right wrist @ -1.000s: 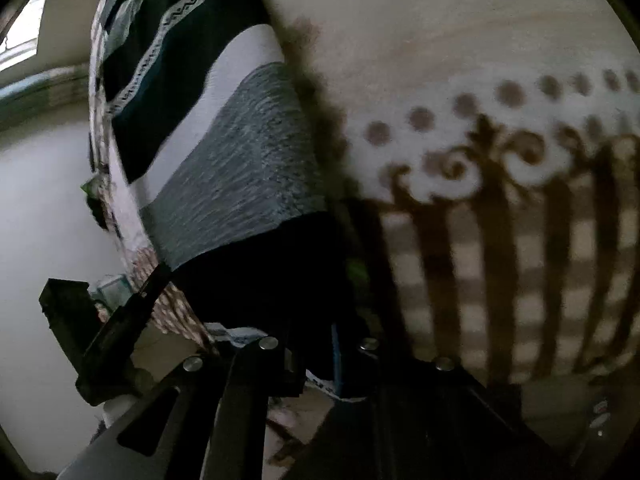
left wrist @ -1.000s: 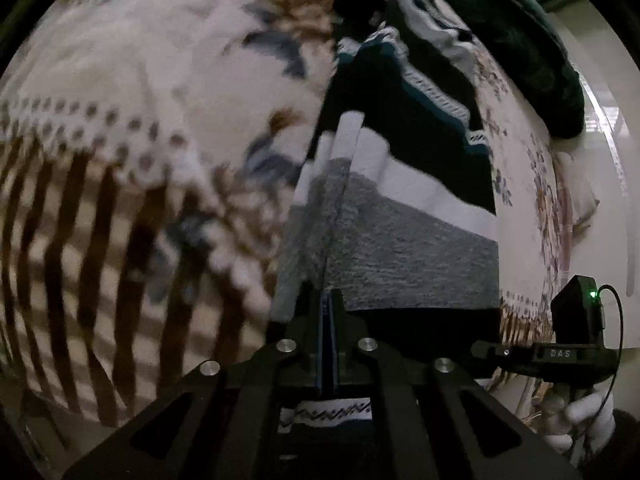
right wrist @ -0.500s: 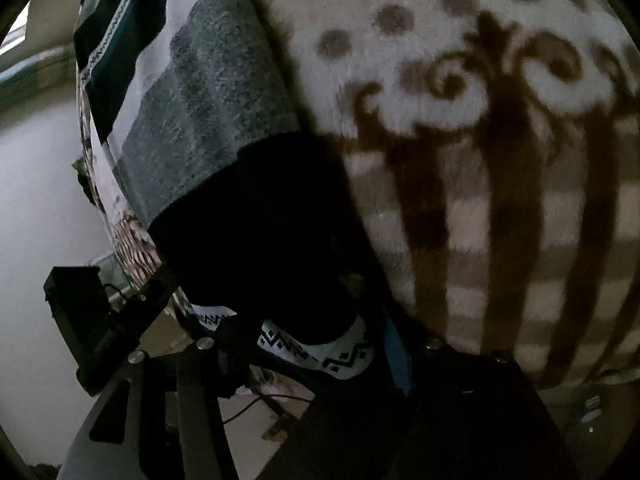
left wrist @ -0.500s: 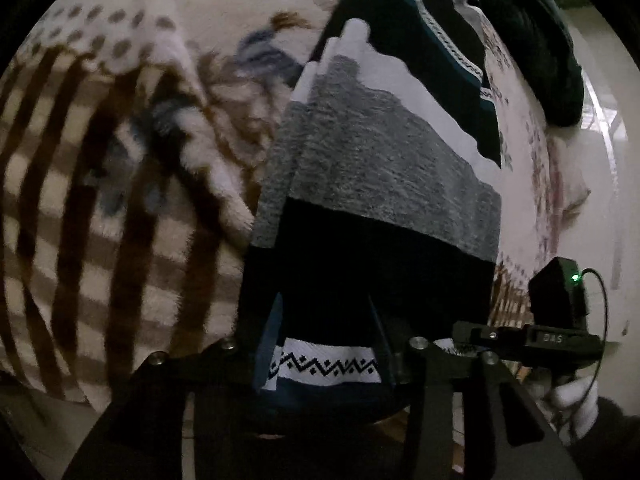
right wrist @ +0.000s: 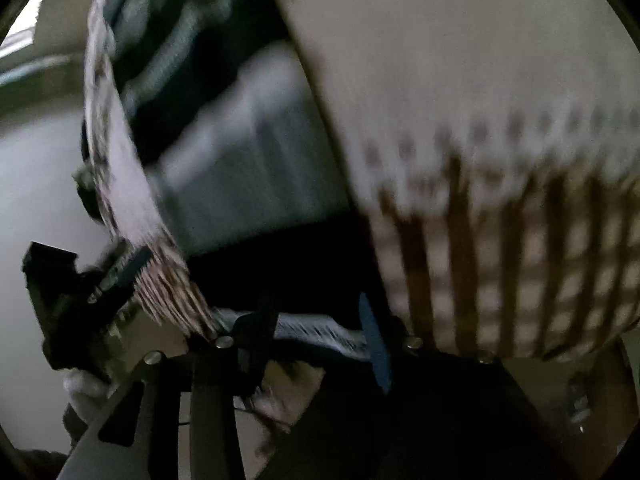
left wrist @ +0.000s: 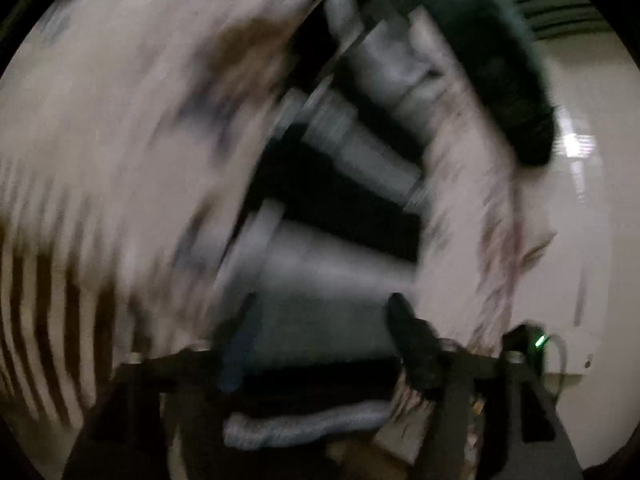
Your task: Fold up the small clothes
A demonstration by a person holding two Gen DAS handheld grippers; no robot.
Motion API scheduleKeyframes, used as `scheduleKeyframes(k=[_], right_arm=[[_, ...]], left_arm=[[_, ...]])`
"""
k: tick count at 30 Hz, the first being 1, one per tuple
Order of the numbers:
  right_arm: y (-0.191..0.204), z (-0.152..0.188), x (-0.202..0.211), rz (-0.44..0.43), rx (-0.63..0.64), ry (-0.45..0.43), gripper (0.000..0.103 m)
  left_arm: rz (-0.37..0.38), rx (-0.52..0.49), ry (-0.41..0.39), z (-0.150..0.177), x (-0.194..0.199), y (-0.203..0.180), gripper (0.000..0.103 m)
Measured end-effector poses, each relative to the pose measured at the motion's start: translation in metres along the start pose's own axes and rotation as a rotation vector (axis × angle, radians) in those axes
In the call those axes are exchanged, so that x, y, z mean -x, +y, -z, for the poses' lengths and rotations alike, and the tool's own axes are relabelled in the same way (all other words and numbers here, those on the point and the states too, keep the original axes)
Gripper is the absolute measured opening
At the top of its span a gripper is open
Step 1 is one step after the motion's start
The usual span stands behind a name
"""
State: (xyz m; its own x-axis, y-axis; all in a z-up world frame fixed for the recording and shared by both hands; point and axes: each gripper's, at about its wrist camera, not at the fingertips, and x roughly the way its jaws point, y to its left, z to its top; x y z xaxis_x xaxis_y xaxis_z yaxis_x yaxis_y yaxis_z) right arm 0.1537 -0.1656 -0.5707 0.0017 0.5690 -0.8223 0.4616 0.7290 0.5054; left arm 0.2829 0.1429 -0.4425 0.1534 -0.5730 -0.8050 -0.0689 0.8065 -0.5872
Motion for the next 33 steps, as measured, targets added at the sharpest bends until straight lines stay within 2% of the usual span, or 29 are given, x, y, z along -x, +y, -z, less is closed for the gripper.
scheduleKeyframes(k=[4,6,9,11,13,14,16,17,18,19,21,23,25,27,31,33], right_arm=[[0.022,-0.082,0.034,-0.042,0.005,-0.146,0.044],[0.026,-0.134,0.045,-0.057,0.000,-0.231,0.044],[0.029,-0.209,0.050,-0.076,-0.045,-0.335,0.044],[0.022,-0.259,0.045,-0.118,-0.088,-0.346,0.043],[0.025,-0.288,0.036,-0.151,-0.124,-0.351,0.043],[0.027,-0.302,0.034,-0.180,-0.138,-0.353,0.043],[0.036,-0.316,0.021,-0.240,-0.170,-0.350,0.043],[0.039,-0.322,0.017,-0.272,-0.180,-0.344,0.043],[0.042,-0.330,0.014,-0.279,-0.191,-0.335,0.043],[0.048,-0.336,0.008,-0.307,-0.193,-0.325,0.039],[0.066,-0.339,-0.007,-0.304,-0.183,-0.300,0.006],[0.083,-0.336,-0.011,-0.227,-0.142,-0.338,0.006],[0.088,-0.335,-0.004,-0.142,-0.130,-0.382,0.005],[0.082,-0.341,-0.002,-0.124,-0.180,-0.409,0.005],[0.084,-0.347,-0.006,-0.093,-0.187,-0.380,0.005],[0.090,-0.356,-0.007,-0.099,-0.190,-0.342,0.009]], left_arm=[[0.005,-0.077,-0.115,-0.096,-0.006,-0.017,0.068],[-0.026,-0.121,-0.160,-0.154,-0.021,-0.025,0.068],[-0.088,-0.163,-0.171,-0.218,-0.047,-0.024,0.068],[-0.126,-0.161,-0.152,-0.253,-0.068,-0.020,0.068],[-0.137,-0.173,-0.133,-0.281,-0.086,-0.019,0.068],[-0.153,-0.179,-0.130,-0.288,-0.090,-0.020,0.068],[-0.136,-0.215,-0.128,-0.300,-0.098,-0.023,0.068],[-0.164,-0.246,-0.127,-0.305,-0.106,-0.027,0.065],[-0.168,-0.266,-0.134,-0.305,-0.109,-0.027,0.053],[-0.174,-0.283,-0.137,-0.304,-0.111,-0.026,0.009],[-0.200,-0.314,-0.132,-0.302,-0.118,-0.026,0.008],[-0.223,-0.352,-0.157,-0.299,-0.118,-0.024,0.008],[-0.230,-0.331,-0.158,-0.303,-0.109,-0.013,0.008],[-0.218,-0.296,-0.147,-0.308,-0.110,-0.002,0.008],[-0.189,-0.279,-0.127,-0.313,-0.112,0.003,0.008],[-0.148,-0.273,-0.117,-0.314,-0.109,0.000,0.009]])
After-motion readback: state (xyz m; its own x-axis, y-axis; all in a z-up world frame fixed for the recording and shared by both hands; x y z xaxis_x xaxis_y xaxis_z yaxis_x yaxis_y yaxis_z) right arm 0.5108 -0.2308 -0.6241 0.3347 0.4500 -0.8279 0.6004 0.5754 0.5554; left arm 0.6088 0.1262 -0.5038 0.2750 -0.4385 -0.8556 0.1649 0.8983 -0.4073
